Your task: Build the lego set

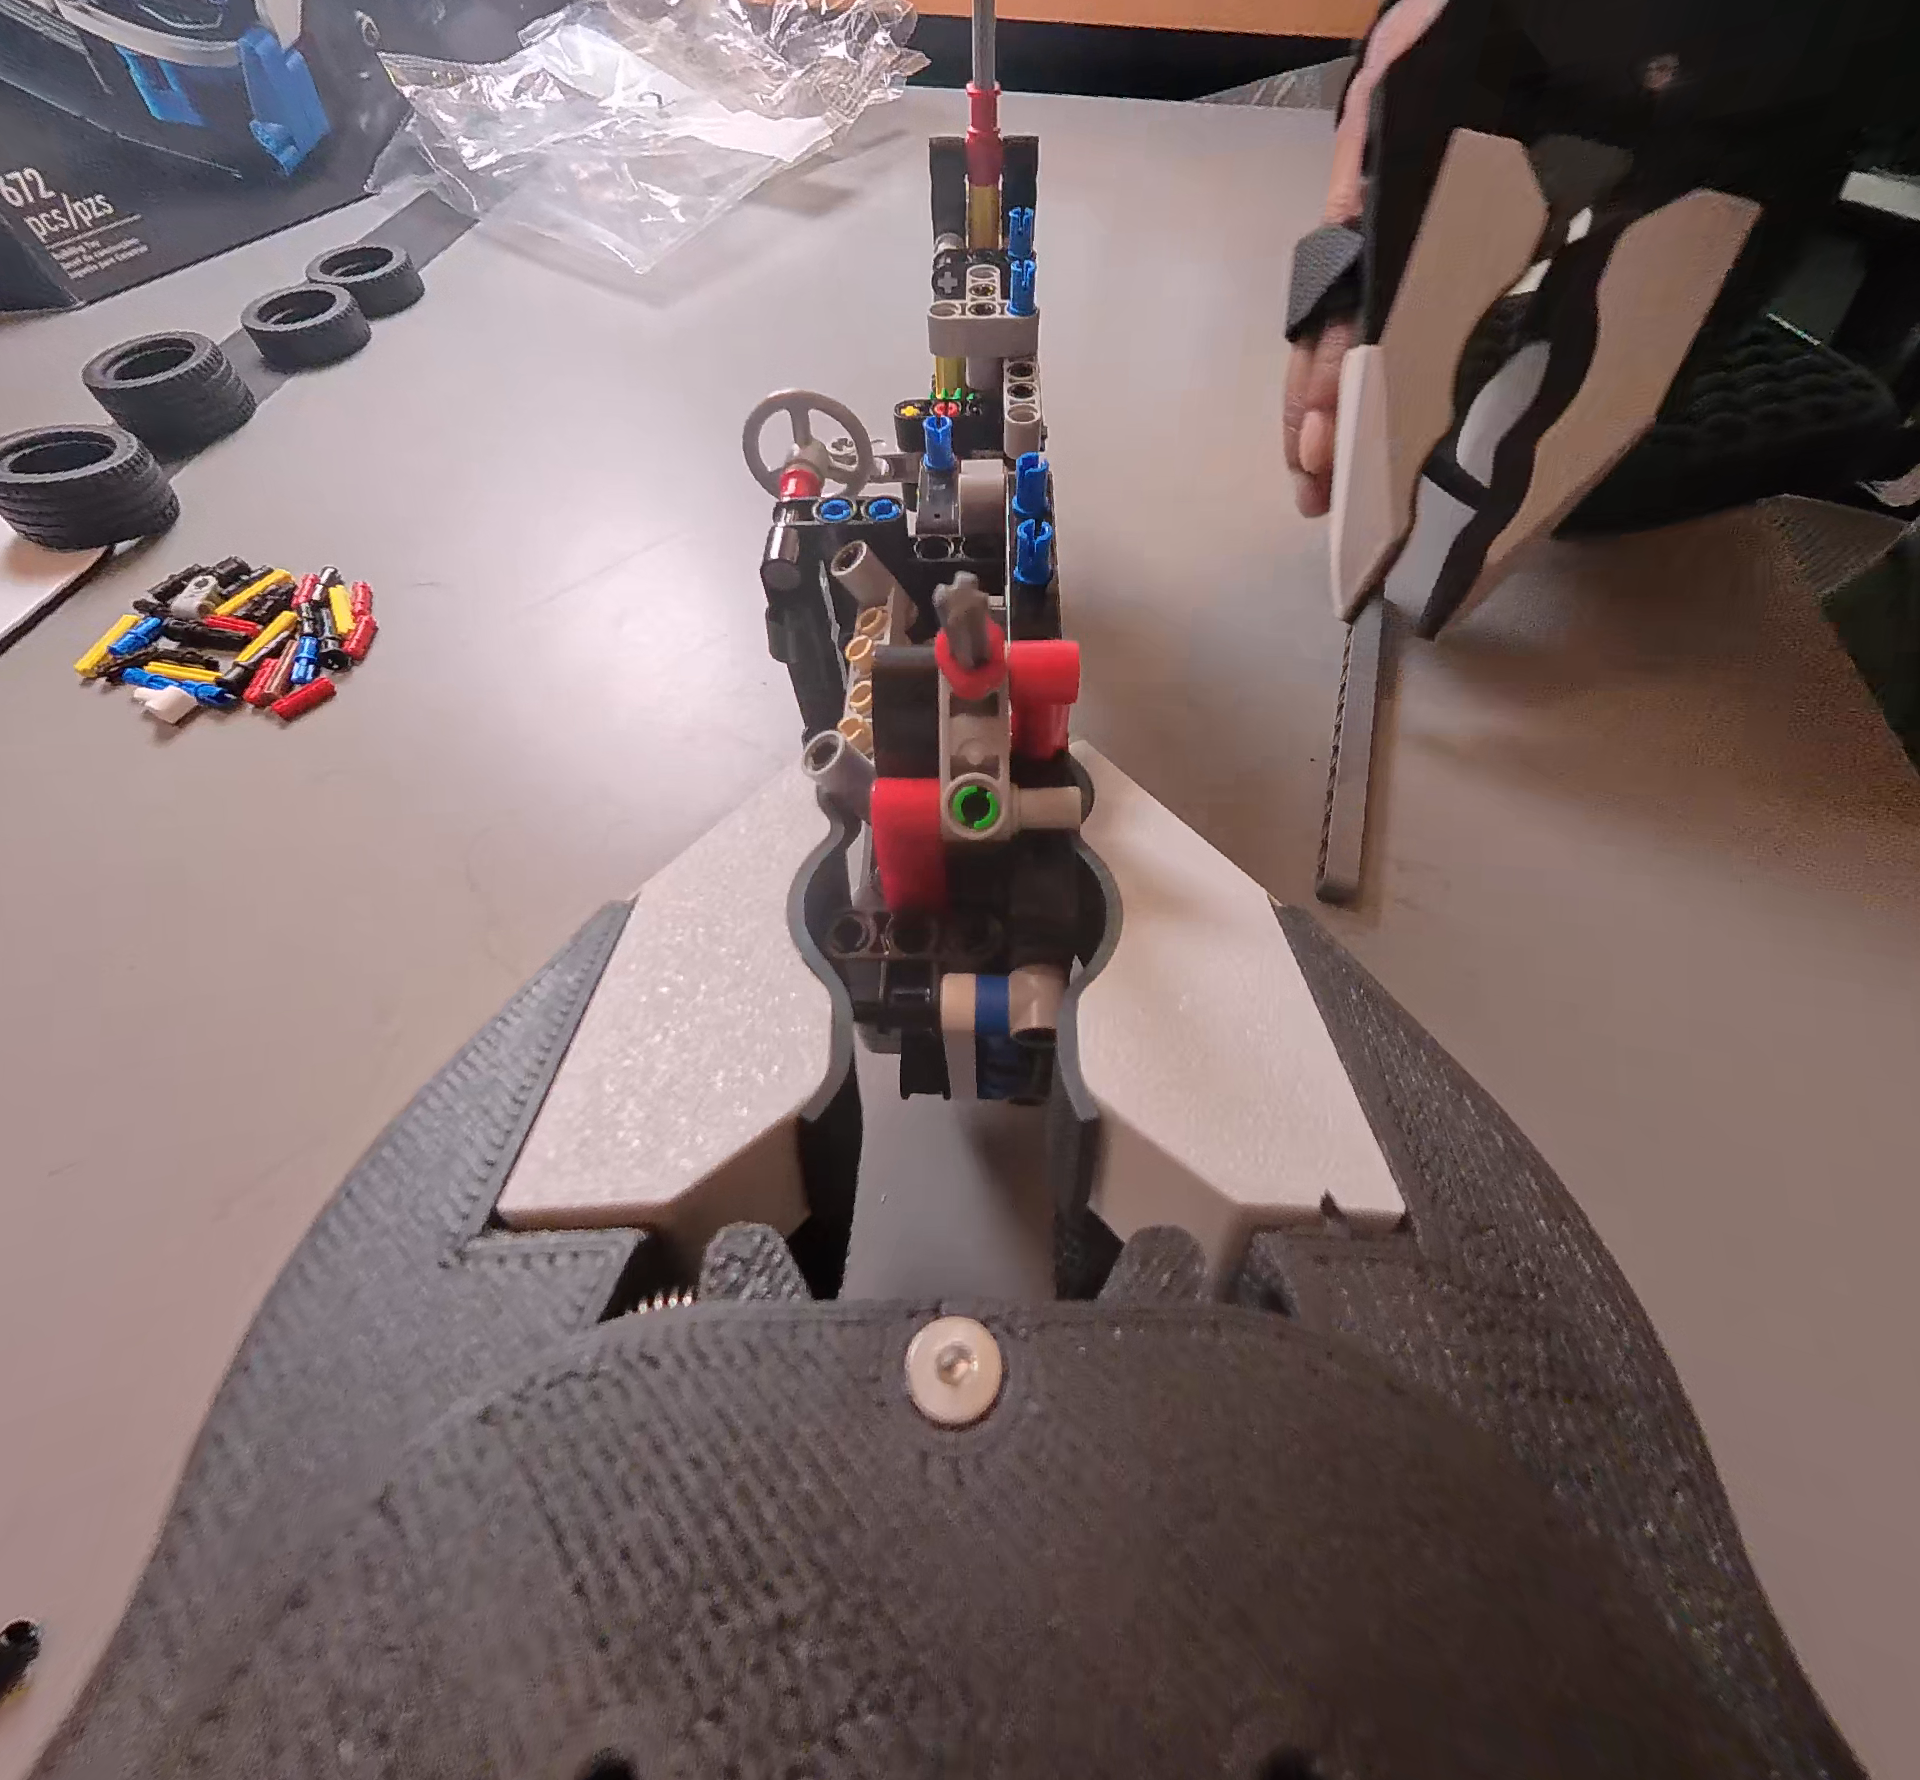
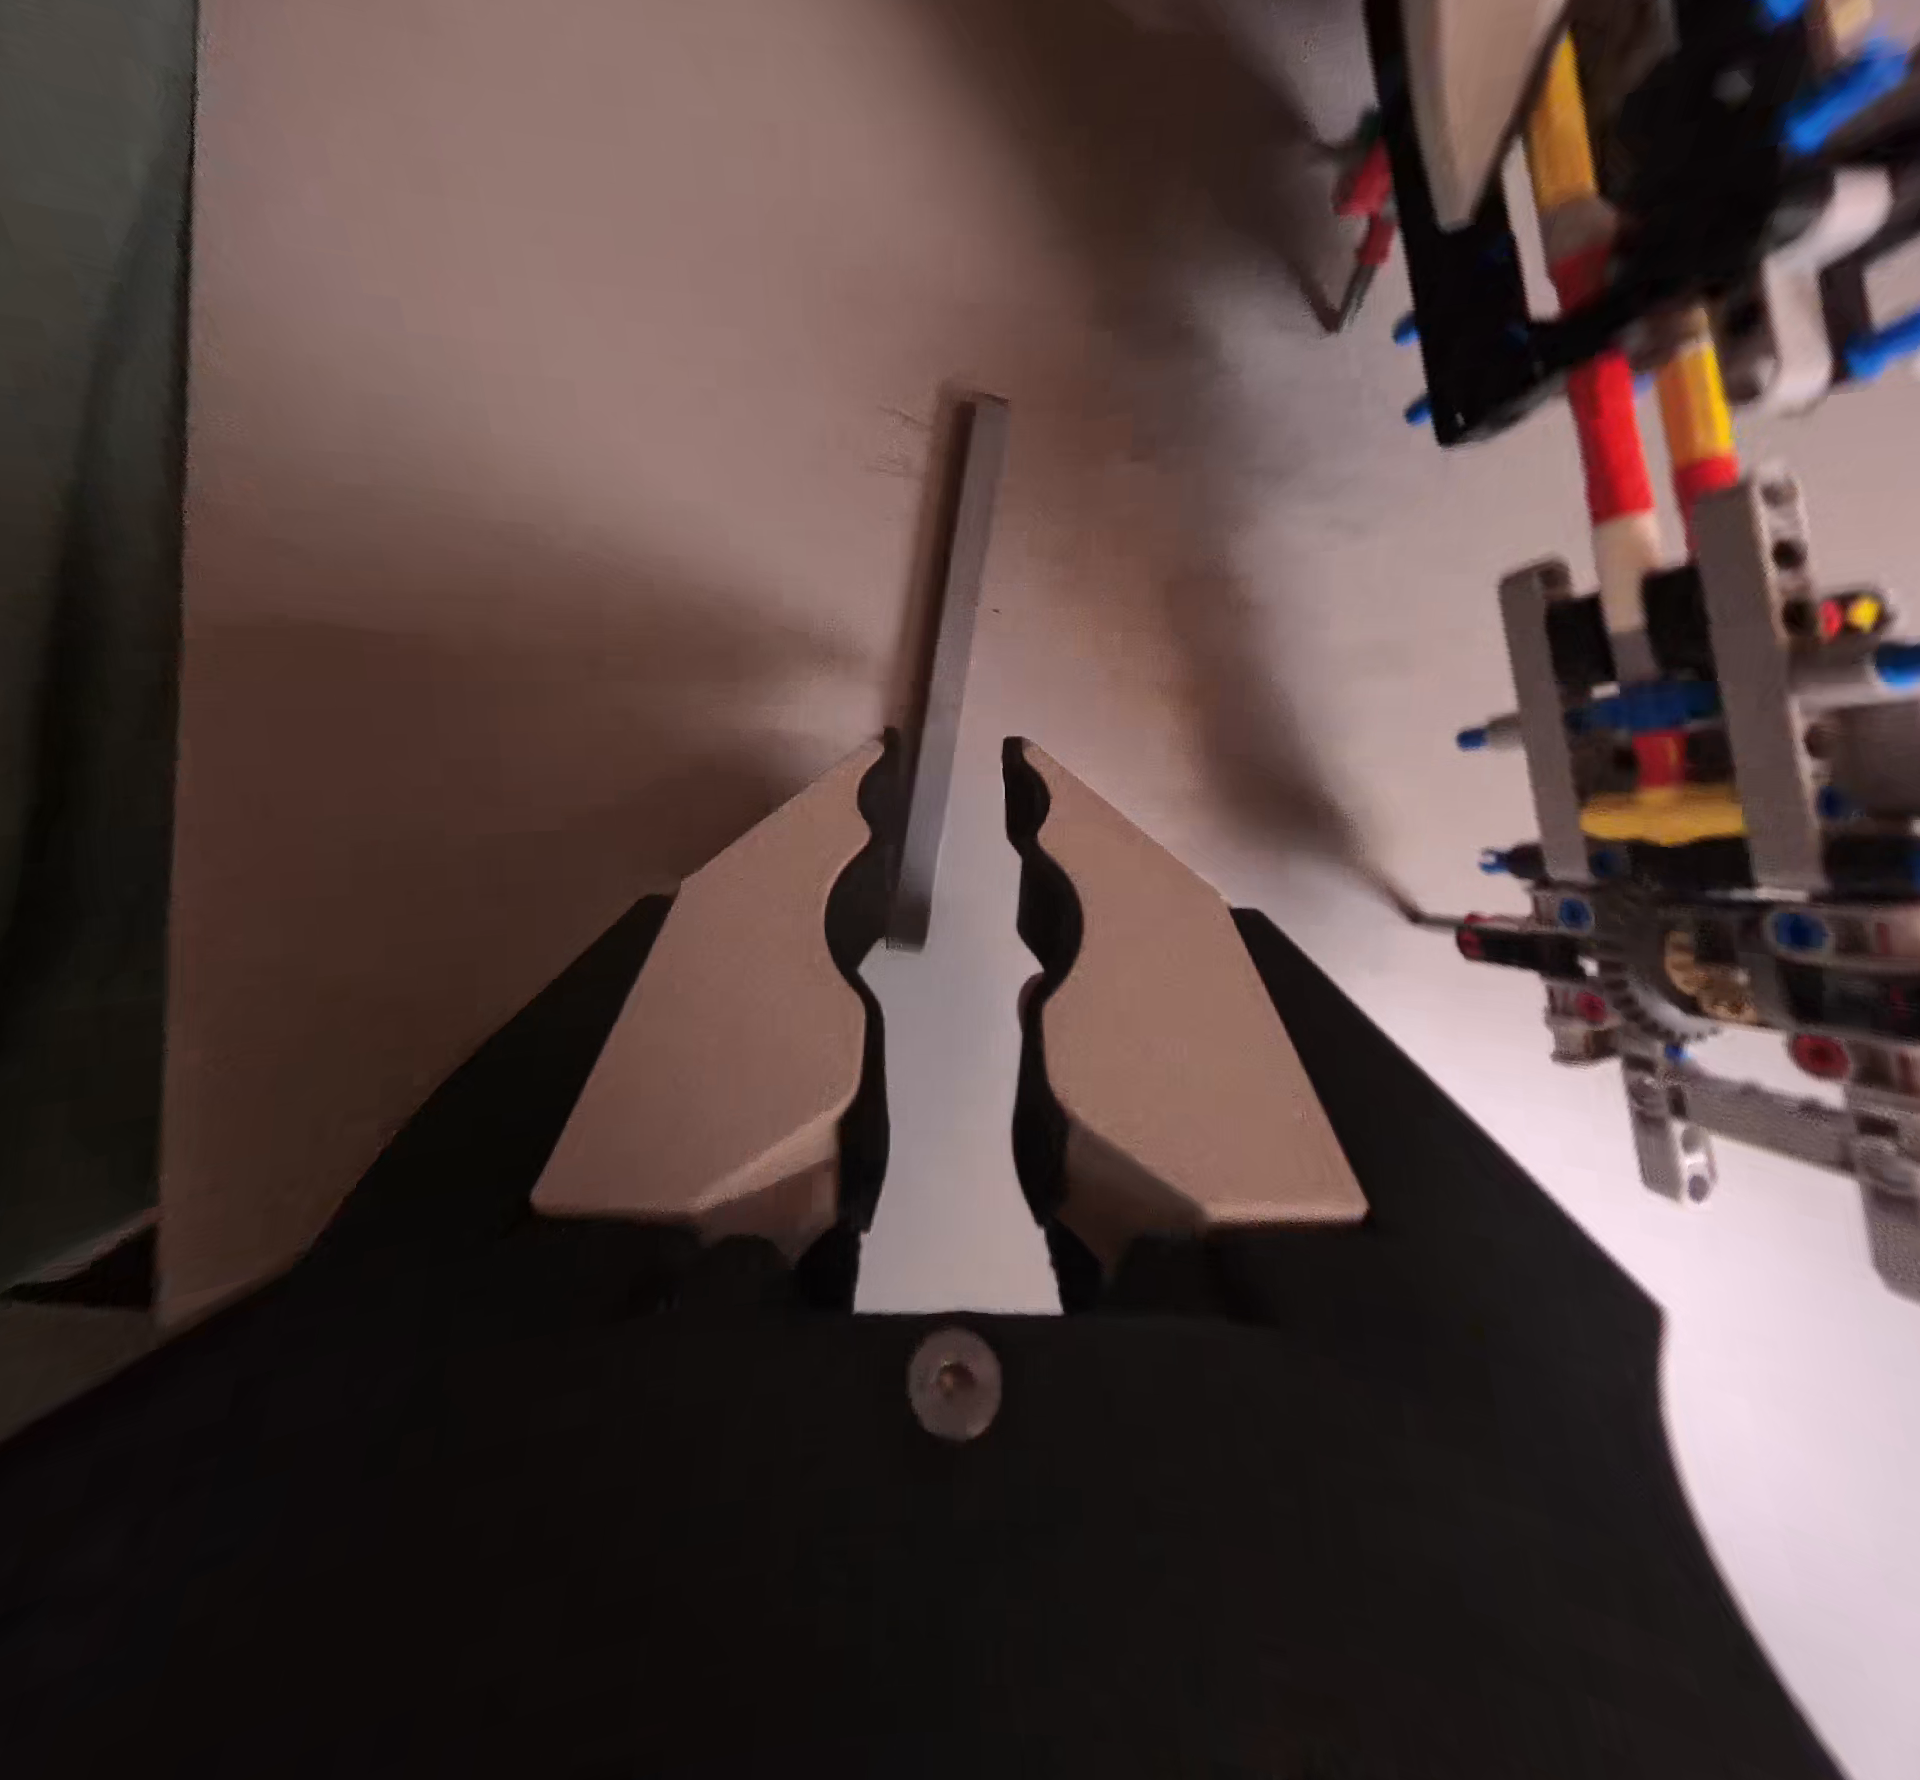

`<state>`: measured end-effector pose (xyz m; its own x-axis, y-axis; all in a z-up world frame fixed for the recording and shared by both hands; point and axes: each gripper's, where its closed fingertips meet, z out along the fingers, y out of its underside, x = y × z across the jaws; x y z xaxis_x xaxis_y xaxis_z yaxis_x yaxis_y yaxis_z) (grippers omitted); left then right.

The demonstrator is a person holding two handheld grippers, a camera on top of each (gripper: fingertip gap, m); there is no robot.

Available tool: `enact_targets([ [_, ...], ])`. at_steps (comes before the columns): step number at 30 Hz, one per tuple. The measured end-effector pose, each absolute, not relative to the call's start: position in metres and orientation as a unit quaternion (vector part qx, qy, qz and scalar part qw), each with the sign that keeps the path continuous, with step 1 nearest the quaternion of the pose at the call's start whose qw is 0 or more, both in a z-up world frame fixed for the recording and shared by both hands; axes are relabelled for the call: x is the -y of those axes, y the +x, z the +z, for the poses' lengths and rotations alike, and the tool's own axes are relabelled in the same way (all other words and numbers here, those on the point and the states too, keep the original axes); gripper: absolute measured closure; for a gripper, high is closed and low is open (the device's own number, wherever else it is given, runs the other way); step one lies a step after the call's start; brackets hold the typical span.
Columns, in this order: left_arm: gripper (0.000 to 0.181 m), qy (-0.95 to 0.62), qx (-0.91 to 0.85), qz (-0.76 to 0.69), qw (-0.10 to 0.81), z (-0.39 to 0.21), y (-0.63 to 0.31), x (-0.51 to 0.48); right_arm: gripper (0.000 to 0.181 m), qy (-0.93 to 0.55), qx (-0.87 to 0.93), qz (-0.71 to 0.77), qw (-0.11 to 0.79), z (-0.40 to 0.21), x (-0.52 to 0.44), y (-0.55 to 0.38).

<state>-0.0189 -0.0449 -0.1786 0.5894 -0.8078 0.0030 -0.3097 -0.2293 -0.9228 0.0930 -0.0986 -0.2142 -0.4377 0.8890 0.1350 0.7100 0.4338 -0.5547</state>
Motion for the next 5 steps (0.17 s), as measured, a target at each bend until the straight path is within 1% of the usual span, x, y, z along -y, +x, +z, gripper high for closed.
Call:
enact_targets([
  [1, 0.147, -0.742, -0.377, -0.252, 0.494, -0.179, -0.019, 0.045, 0.169, -0.469, 0.829, 0.194, 0.234, -0.217, 0.102, 0.091],
  [3, 0.147, -0.741, -0.377, -0.253, 0.494, -0.179, -0.019, 0.045, 0.17, -0.459, 0.835, 0.156, 0.26, -0.227, 0.101, 0.087],
  [5, 0.147, -0.741, -0.377, -0.253, 0.494, -0.179, -0.019, 0.045, 0.176, -0.464, 0.829, 0.174, 0.257, -0.232, 0.104, 0.083],
])
